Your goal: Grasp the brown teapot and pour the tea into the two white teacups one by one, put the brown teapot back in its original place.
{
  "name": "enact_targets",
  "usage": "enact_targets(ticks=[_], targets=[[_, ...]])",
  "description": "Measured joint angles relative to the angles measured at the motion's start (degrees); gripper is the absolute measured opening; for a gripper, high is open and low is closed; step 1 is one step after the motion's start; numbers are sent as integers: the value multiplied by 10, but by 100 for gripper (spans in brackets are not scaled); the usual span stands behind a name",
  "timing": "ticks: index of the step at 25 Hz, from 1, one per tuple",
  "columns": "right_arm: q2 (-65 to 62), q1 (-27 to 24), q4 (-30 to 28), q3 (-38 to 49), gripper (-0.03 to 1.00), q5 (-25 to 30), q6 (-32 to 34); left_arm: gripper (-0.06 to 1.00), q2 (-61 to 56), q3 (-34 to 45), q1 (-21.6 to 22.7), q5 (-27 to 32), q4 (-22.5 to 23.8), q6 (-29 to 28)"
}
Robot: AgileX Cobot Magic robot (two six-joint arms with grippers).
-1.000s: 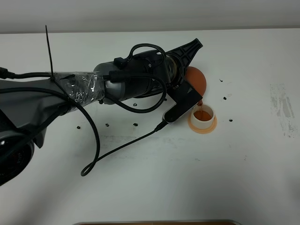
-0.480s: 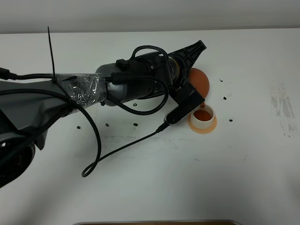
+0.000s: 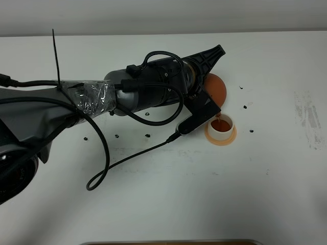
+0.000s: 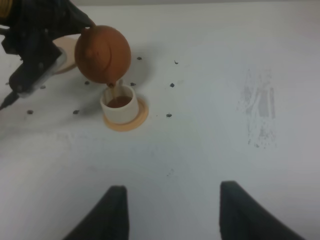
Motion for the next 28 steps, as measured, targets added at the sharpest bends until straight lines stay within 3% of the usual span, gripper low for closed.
enact_targets(ticks=[28], targets=[[0,0,0,0,44,0,0,12,0,0,0,-4,16,2]])
